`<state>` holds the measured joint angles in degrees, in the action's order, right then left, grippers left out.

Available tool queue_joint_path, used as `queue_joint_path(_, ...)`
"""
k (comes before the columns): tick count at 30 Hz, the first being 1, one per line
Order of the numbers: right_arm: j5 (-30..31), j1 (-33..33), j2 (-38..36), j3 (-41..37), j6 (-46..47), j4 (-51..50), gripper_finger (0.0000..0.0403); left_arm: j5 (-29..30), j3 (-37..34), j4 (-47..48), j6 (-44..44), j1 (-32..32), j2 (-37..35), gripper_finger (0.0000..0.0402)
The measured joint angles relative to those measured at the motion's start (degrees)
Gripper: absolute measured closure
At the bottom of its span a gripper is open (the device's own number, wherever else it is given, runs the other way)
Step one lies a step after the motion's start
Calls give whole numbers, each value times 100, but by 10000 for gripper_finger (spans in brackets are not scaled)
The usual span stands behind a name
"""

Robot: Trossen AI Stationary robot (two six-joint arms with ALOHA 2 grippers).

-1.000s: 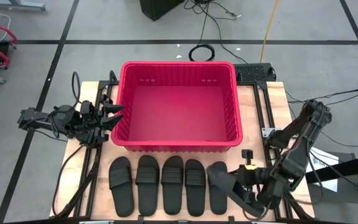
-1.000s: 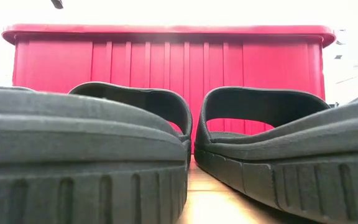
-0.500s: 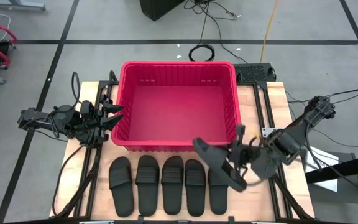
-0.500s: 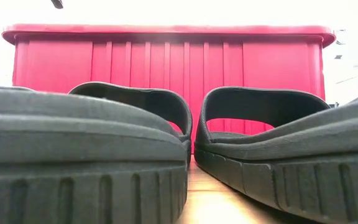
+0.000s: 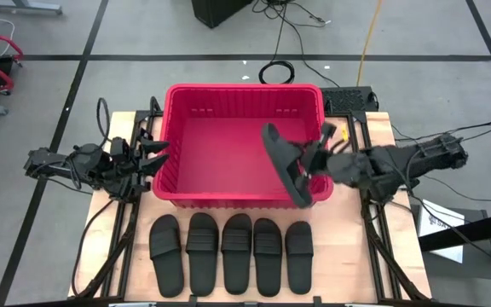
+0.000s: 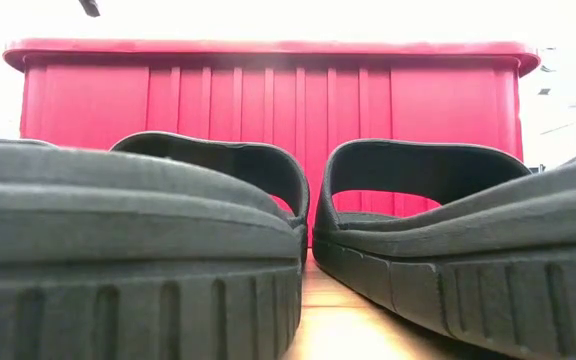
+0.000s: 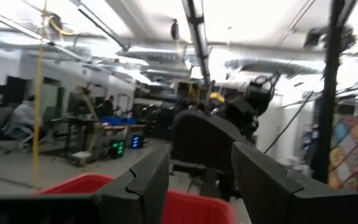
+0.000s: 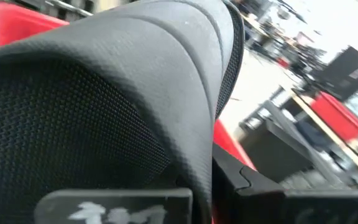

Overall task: Pick and place slides into bin
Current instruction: Put the black slide into the red bin

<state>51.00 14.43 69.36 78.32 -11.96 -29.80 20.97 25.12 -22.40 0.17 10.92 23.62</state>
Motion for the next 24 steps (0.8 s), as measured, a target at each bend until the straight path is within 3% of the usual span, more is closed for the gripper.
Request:
queue_joint_path(14,-59,-1940,164,4,-270,-428,397,1411,0,36,647,-2,0,222)
queue_joint_path(19,-775,-2589,344,4,-283,-682,397,1852,141,182,911,-2,2,222)
queue_joint_path(24,-787,-3116,636,4,-494,-816,397,2141,460,756,956,-2,0,222)
